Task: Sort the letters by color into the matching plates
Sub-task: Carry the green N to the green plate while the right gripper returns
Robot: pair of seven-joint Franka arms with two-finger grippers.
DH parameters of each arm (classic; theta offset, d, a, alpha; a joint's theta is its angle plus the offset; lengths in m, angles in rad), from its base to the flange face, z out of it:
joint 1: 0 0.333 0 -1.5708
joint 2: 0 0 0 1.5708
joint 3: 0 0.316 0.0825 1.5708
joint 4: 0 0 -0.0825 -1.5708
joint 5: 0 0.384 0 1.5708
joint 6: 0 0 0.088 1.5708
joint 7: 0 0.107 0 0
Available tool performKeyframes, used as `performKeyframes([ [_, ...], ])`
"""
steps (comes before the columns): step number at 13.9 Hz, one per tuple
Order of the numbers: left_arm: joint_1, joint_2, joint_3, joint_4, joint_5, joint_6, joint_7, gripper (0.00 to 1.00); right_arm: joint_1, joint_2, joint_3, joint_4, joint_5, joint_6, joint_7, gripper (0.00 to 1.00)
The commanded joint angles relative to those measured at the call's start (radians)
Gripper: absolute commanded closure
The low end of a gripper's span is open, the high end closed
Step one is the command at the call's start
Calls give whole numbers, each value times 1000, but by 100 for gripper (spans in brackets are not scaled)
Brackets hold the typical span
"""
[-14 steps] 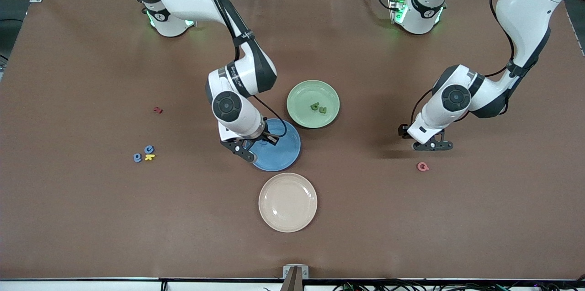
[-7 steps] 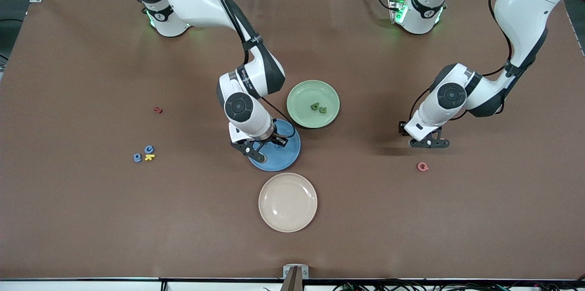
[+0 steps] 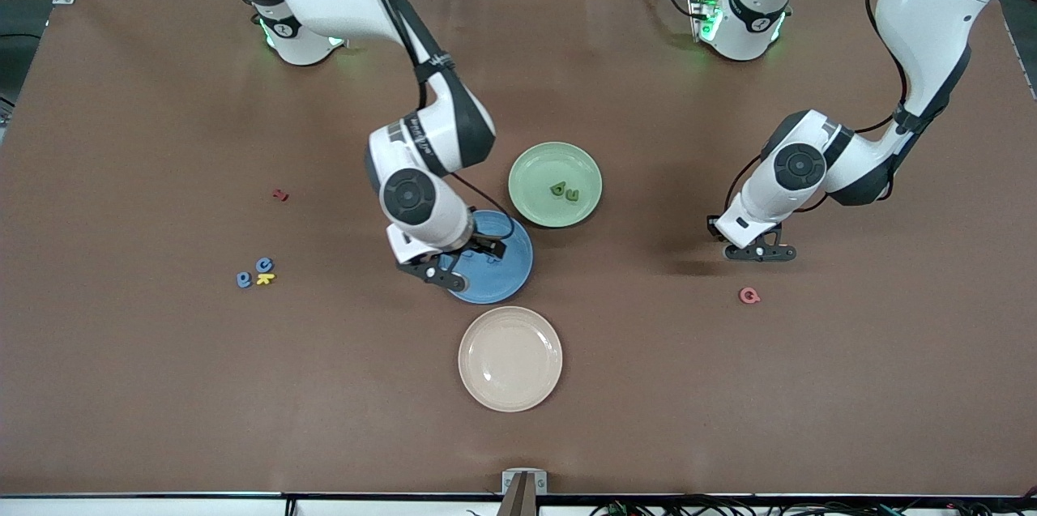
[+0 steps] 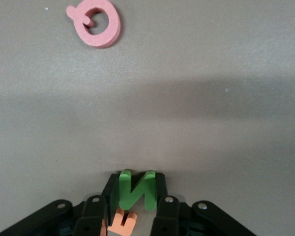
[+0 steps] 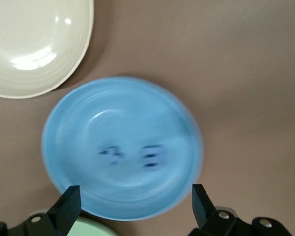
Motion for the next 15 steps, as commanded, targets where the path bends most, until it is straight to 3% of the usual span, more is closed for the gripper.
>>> performKeyframes([
  [1,13,1,-2,-13,19,10,-3,92,-18,-62,-97,-13,-14,-107,-265,0],
  [4,13,-17,-47,13,17,8,-41,97,-25,-57,-223,-20,-14,-119,-535,0],
  [5,13,-22,-71,33,16,4,-64,98,-50,-57,-239,-22,-14,-121,-607,0],
  [11,12,-25,-154,118,0,-10,-81,100,-281,-33,-239,-71,-14,-121,-966,0],
  [15,10,-22,-219,193,-1,-111,-79,100,-412,-34,-240,-134,-25,-83,-1219,0],
])
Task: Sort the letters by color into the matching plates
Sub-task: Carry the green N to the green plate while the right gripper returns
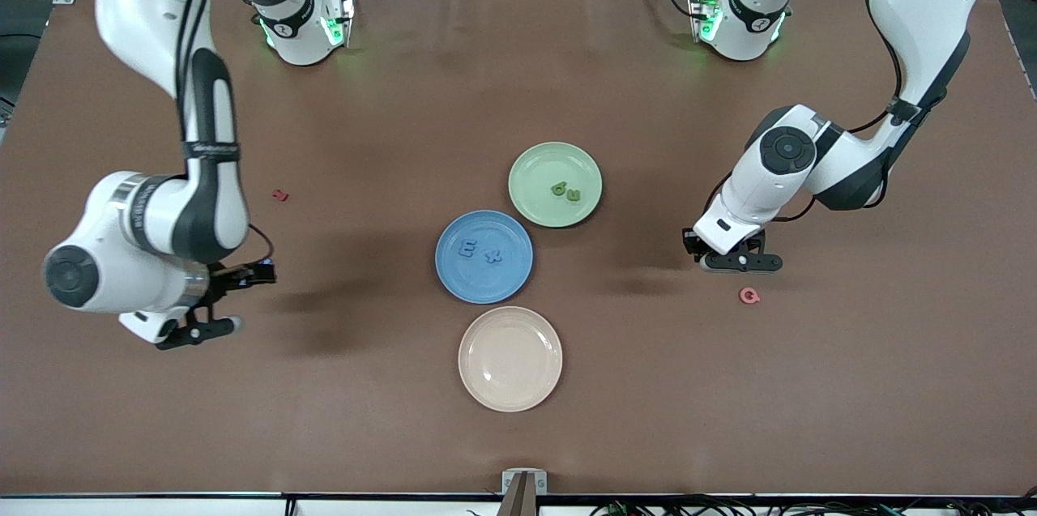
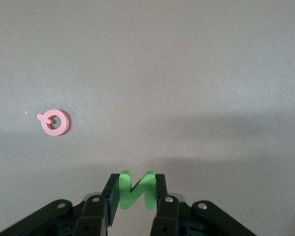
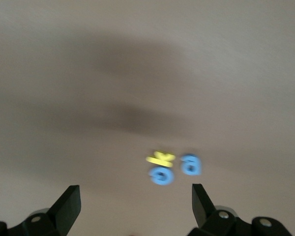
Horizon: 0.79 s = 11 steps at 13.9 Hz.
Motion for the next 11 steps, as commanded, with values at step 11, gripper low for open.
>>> performKeyframes([
  [11,-59,-5,-133,180,-121,-288,-10,100,-79,1,61,-248,-39,312,-141,3],
])
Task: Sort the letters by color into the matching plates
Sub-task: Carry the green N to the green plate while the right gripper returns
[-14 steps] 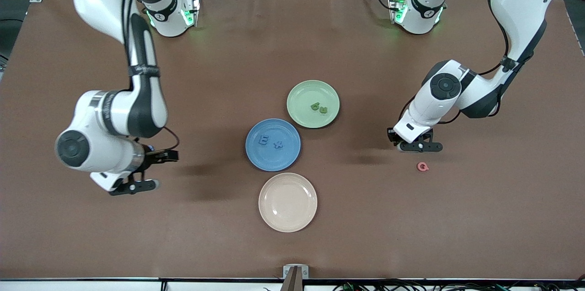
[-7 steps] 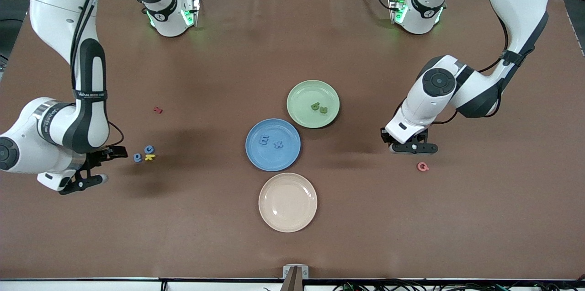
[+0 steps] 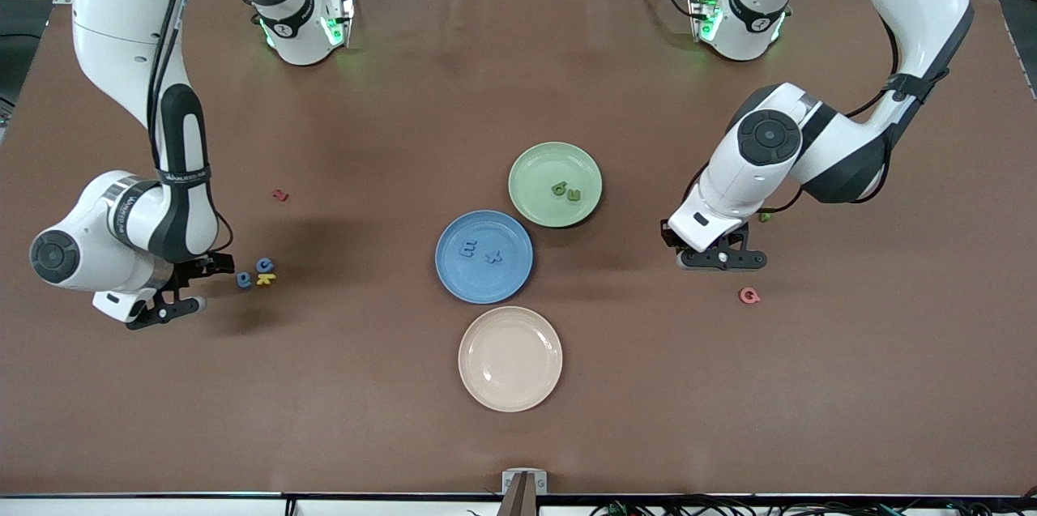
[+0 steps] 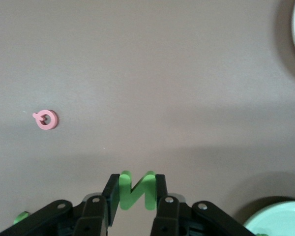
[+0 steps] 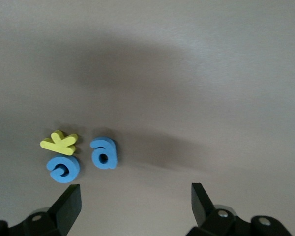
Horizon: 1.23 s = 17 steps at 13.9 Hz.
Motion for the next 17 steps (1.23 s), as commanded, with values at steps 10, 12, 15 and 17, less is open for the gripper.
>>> performKeyframes([
  [10,-206,51,-2,5,-63,-31,-270,100,-20,57,40,10,61,82,1,15],
  [12,-287,82,2,2,-53,-28,-377,100,-20,60,45,10,62,77,2,16],
  [15,-350,128,4,-14,-46,-17,-462,100,-34,60,63,10,64,73,4,16],
  [17,-396,162,8,-12,-44,6,-505,99,-41,60,70,9,64,73,4,16],
])
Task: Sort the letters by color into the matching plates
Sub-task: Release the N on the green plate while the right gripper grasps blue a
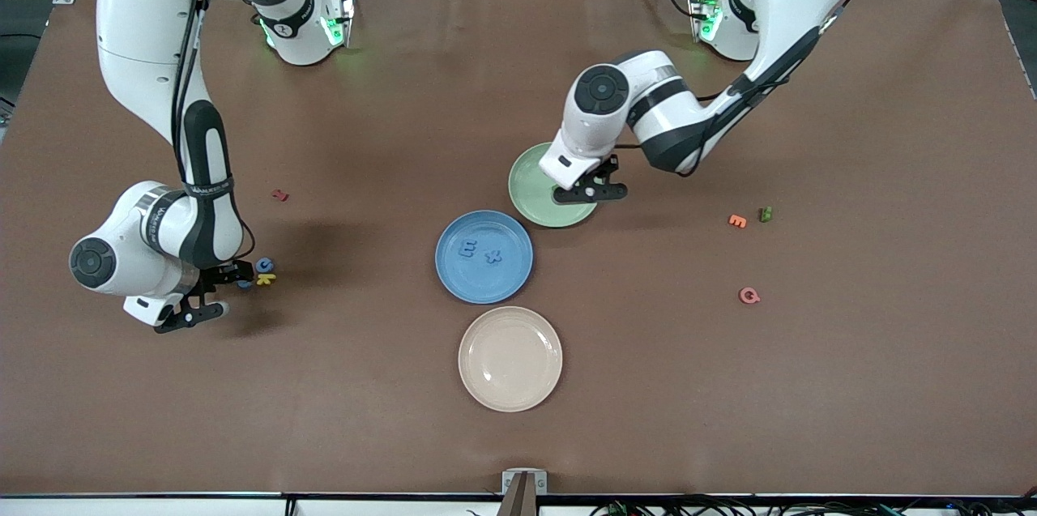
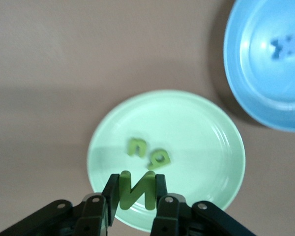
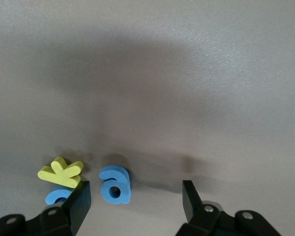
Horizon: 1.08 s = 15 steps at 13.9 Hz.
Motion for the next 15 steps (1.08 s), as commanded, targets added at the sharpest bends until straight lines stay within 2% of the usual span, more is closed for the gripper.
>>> performKeyframes([
  [1,-50,34,29,6,7,29,-44,99,-30,7,27,10,18,1,-2,16],
  [4,-189,51,146,17,6,107,-113,95,-54,9,49,10,18,6,-6,20],
  [5,-226,52,187,20,6,130,-136,88,-68,11,59,10,16,6,-8,23],
  [6,-260,52,215,22,4,141,-154,73,-77,11,70,10,16,6,-9,27],
  [7,-268,52,227,31,1,141,-160,40,-82,11,75,10,16,6,-11,32],
  [8,-267,51,227,35,1,141,-171,1,-82,11,75,10,16,6,-11,37],
  [10,-254,49,230,63,-1,141,-165,0,-80,11,75,11,16,4,-12,47],
  [15,-245,20,344,150,9,129,-124,0,-74,8,75,19,15,-4,-14,72],
])
